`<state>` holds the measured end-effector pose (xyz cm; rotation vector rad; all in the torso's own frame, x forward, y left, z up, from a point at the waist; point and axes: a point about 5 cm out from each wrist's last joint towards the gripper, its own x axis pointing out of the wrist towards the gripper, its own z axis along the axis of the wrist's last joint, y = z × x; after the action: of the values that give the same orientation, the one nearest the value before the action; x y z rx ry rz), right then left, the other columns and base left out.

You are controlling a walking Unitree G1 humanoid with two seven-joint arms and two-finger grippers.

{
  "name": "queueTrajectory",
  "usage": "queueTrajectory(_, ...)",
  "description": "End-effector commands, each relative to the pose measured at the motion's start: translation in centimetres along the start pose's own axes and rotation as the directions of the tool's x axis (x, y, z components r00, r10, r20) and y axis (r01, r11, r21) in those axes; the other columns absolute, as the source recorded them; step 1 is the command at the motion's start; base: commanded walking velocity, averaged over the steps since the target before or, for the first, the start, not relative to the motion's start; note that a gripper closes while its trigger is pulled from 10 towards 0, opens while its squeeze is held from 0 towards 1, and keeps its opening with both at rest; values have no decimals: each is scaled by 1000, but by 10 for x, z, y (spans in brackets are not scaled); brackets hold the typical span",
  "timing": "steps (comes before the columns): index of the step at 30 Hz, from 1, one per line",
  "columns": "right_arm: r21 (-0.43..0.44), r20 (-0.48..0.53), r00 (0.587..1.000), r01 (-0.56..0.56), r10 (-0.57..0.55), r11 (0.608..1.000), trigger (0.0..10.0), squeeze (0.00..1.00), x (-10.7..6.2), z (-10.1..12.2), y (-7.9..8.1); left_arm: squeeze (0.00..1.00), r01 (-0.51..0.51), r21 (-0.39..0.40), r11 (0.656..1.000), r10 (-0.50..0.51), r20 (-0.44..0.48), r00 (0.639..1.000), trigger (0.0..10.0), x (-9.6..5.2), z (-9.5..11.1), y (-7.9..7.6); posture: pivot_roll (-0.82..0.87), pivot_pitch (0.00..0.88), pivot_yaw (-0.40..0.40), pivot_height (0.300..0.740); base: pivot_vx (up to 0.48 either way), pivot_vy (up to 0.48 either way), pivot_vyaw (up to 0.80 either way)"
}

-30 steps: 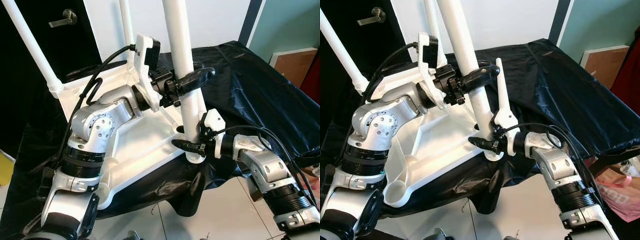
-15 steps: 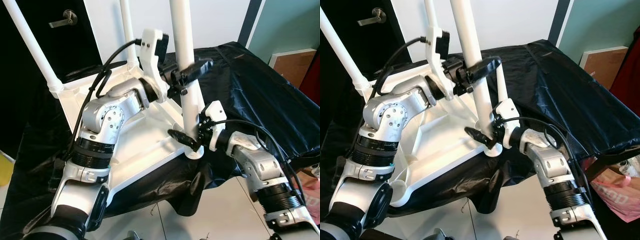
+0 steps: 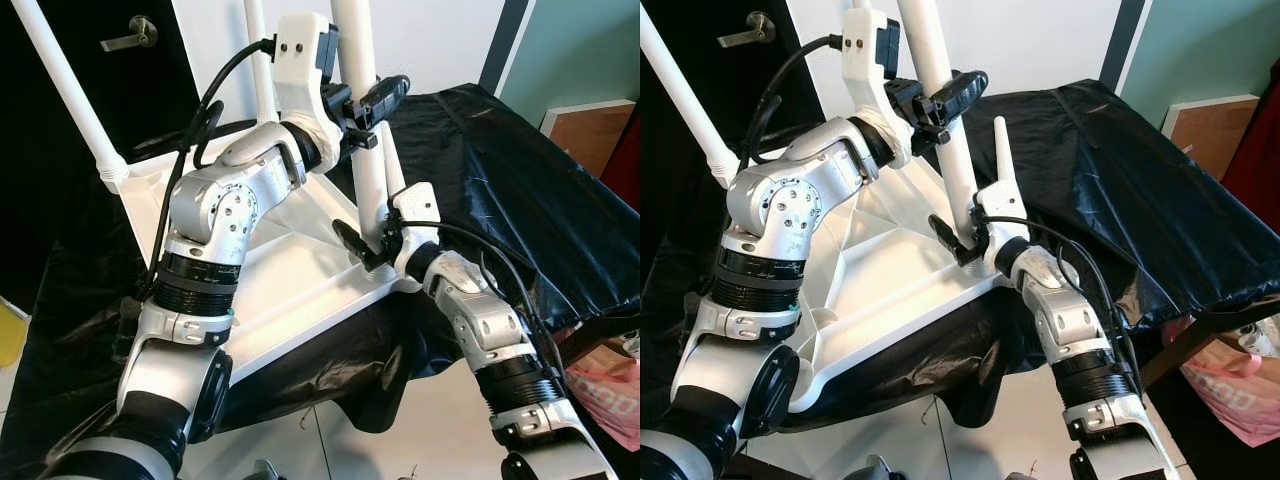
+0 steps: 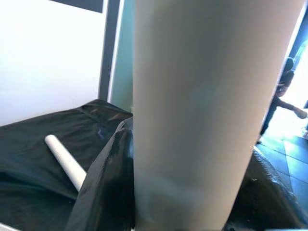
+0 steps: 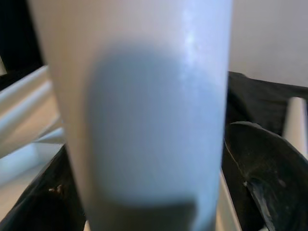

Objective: Building children table

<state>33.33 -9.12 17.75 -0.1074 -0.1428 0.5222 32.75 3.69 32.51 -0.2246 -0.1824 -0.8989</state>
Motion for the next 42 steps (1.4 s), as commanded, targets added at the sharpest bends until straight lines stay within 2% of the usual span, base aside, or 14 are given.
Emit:
queueTrajectory(1, -19, 2, 997, 78, -78, 997, 10000, 0, 8, 1, 5, 0, -2, 34, 999, 1, 21, 1000, 10000, 6, 6, -11, -63, 0, -7, 740, 0, 0, 0)
queueTrajectory(8, -48, 8, 988, 153, -153, 987, 10000, 0, 19, 1, 18, 0, -44, 60, 997, 42, 20, 999, 10000, 14, 5, -18, -52, 0, -7, 740, 0, 0, 0)
queueTrajectory(27, -111, 32, 986, 167, -165, 980, 10000, 0, 27, 4, 32, 0, -17, 83, 996, 15, 22, 1000, 10000, 22, 3, -33, -58, 0, -7, 740, 0, 0, 0)
queueTrajectory(28, -115, 34, 985, 173, -170, 978, 9373, 0, 27, 3, 32, 0, -16, 83, 996, 14, 23, 1000, 10000, 22, 3, -34, -58, 0, -8, 740, 0, 0, 0)
queueTrajectory(29, -115, 34, 985, 173, -170, 978, 9373, 0, 27, 3, 32, 0, -16, 83, 996, 14, 23, 1000, 10000, 22, 3, -34, -58, 0, -8, 740, 0, 0, 0)
queueTrajectory(30, -114, 33, 984, 177, -174, 978, 4471, 0, 28, 3, 32, 0, -15, 85, 996, 13, 23, 1000, 10000, 23, 3, -35, -58, 0, -9, 740, 0, 0, 0)
queueTrajectory(31, -110, 29, 984, 179, -177, 978, 0, 0, 28, 2, 32, 0, -14, 88, 996, 12, 23, 1000, 10000, 23, 3, -36, -56, 0, -10, 740, 0, 0, 0)
queueTrajectory(42, -83, 16, 982, 190, -189, 978, 0, 0, 28, -2, 32, 0, -14, 101, 995, 12, 22, 1000, 10000, 24, 2, -37, -52, 0, -10, 740, 0, 0, 0)
